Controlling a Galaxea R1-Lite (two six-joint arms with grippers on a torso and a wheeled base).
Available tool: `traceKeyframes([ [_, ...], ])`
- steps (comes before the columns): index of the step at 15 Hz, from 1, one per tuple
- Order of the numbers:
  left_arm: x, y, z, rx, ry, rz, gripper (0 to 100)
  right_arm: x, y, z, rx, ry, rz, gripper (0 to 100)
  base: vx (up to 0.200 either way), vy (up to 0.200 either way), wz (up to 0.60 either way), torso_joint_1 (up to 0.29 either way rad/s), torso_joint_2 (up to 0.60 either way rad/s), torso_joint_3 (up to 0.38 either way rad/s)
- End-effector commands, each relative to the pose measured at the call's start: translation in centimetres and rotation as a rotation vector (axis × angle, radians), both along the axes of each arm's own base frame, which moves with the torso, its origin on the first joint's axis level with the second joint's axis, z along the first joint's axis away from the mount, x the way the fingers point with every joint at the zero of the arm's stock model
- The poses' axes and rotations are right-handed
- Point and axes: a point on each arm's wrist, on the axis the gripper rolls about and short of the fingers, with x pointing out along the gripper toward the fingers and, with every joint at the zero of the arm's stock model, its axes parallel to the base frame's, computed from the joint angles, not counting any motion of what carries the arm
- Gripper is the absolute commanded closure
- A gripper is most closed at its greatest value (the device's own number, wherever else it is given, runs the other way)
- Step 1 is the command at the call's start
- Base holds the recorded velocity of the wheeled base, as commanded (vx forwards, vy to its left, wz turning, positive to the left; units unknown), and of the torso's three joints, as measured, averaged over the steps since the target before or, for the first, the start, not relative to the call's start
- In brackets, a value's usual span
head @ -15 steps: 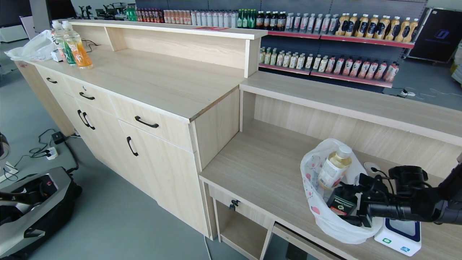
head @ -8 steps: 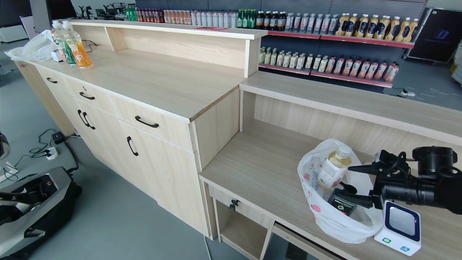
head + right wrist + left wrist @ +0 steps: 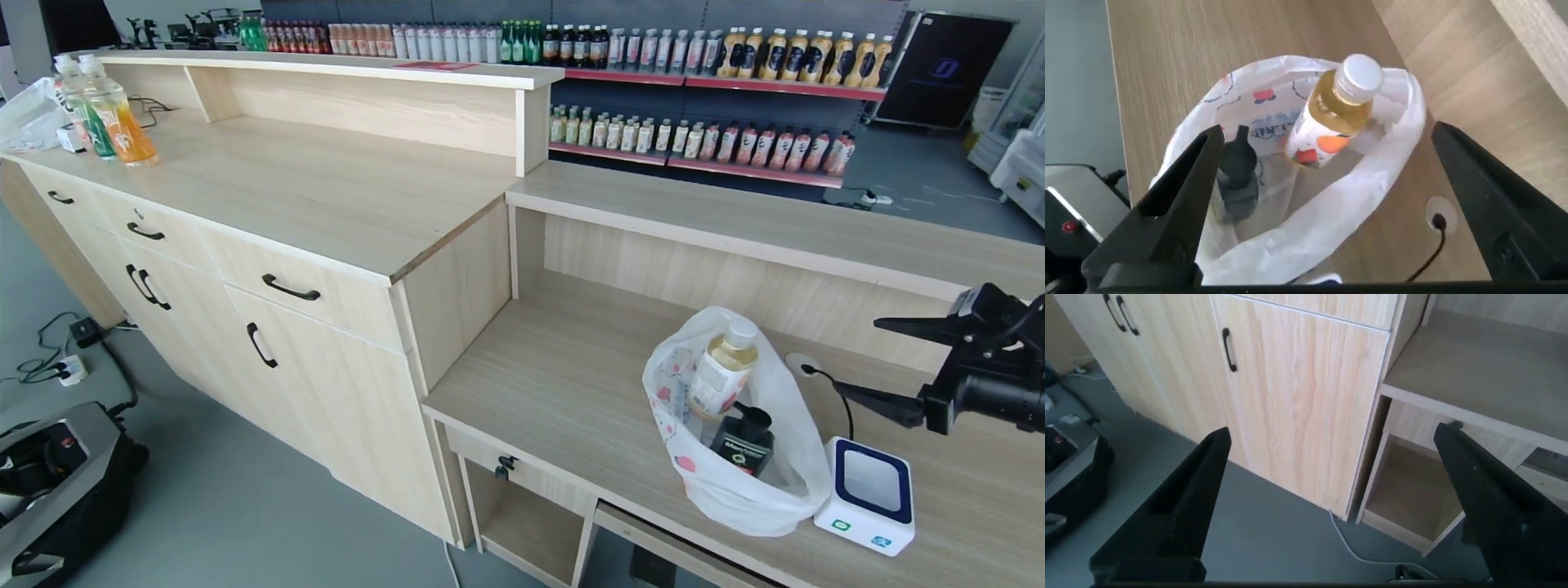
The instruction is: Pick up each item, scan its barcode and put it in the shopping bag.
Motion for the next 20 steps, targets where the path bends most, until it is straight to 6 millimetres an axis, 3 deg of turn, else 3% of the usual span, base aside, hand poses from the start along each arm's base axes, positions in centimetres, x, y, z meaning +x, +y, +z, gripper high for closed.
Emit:
traceKeyframes([
  [1,0.0,0.0,0.0,0.0,0.001,0.001,0,-0.8,-0.1,2.9,-0.013,-0.109,-0.07,0,0.0,0.0,-0.6,0.017,0.0,0.007],
  [2,0.0,0.0,0.0,0.0,0.001,0.001,0,-1.0,0.2,3.8,0.03,-0.132,-0.127,0,0.0,0.0,-0.6,-0.002,0.0,0.002],
  [5,0.0,0.0,0.0,0.0,0.001,0.001,0,-1.7,3.6,7.2,0.27,-0.179,-0.462,0,0.0,0.0,-0.6,0.001,0.0,0.001],
  [6,0.0,0.0,0.0,0.0,0.001,0.001,0,-2.4,4.0,7.7,0.294,-0.179,-0.498,0,0.0,0.0,-0.6,0.002,0.0,0.002],
  [9,0.0,0.0,0.0,0.0,0.001,0.001,0,-4.9,4.4,7.3,0.304,-0.132,-0.582,0,0.0,0.0,-0.6,0.002,0.01,0.004],
  [11,0.0,0.0,0.0,0.0,0.001,0.001,0,-7.6,4.7,6.9,0.39,-0.137,-0.64,0,0.0,0.0,-0.3,0.001,0.0,0.001],
  [12,0.0,0.0,0.0,0.0,0.001,0.001,0,-9.3,5.0,6.2,0.454,-0.118,-0.64,0,0.0,0.0,0.0,0.0,0.0,0.0],
  [13,0.0,0.0,0.0,0.0,0.001,0.001,0,-9.4,5.0,6.1,0.459,-0.116,-0.64,0,0.0,0.0,0.0,0.0,0.0,0.0],
  [14,0.0,0.0,0.0,0.0,0.0,0.001,0,-13.6,5.8,3.1,0.481,-0.081,-0.671,0,0.0,0.0,0.0,0.0,0.0,0.0],
  [17,0.0,0.0,0.0,0.0,0.001,0.001,0,-20.2,7.1,-2.0,0.489,-0.099,-0.664,0,0.0,0.0,0.0,0.0,0.0,0.0],
  [20,0.0,0.0,0.0,0.0,0.001,0.001,0,-23.6,7.6,-3.6,0.503,-0.08,-0.602,0,0.0,0.0,0.0,0.0,0.0,0.0],
])
